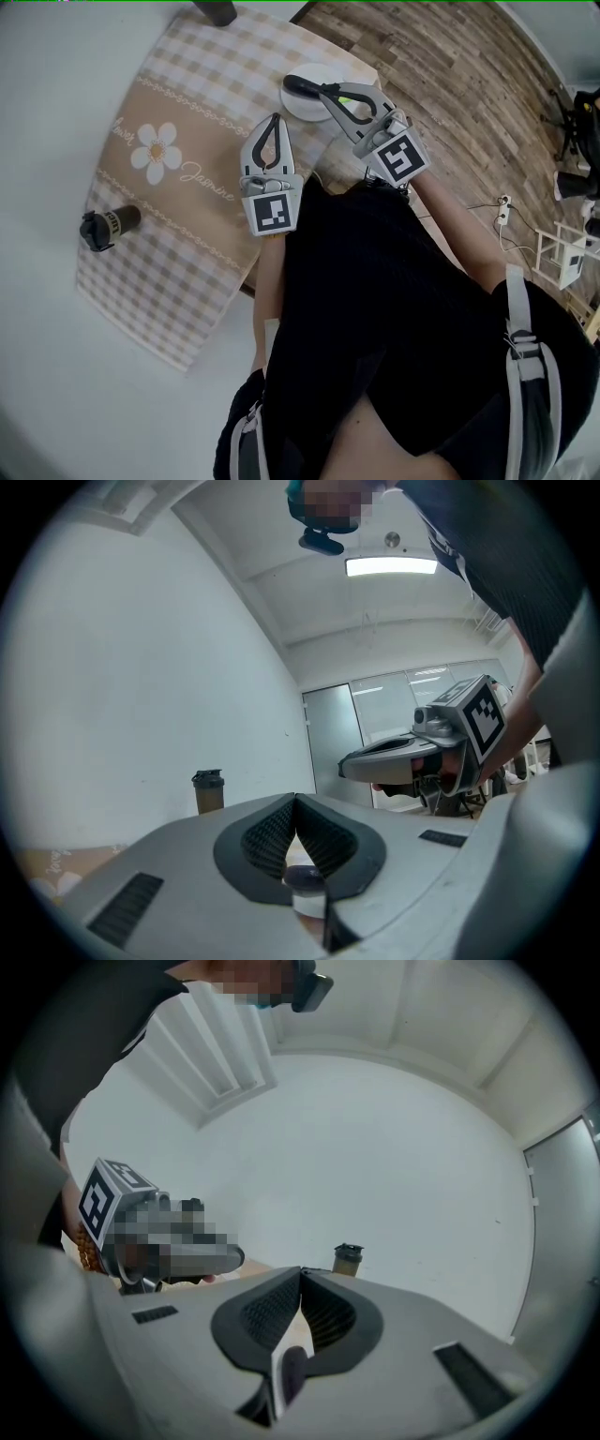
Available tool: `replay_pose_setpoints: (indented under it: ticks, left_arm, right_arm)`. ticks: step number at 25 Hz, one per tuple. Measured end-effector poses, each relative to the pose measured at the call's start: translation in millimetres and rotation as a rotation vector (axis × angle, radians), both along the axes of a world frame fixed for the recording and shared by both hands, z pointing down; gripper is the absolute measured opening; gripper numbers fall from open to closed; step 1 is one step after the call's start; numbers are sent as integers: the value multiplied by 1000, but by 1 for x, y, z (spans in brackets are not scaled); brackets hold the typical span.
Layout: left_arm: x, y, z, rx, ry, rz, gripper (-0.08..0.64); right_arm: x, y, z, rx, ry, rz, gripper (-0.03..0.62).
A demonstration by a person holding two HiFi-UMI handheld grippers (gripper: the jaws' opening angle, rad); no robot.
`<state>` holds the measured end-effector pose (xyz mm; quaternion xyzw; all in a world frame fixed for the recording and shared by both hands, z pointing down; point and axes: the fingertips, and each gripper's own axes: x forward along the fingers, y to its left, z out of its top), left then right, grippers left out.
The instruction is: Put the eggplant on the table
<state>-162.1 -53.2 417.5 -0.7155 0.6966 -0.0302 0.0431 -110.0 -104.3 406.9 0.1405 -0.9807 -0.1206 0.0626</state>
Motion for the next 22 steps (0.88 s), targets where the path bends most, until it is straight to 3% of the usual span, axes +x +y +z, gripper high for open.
replay_pose_setpoints:
  ticks: [22]
  left_arm:
    - [-3, 2, 14, -29, 15, 21, -11]
  right_arm:
    - [1, -5, 27, -24, 59, 27, 6]
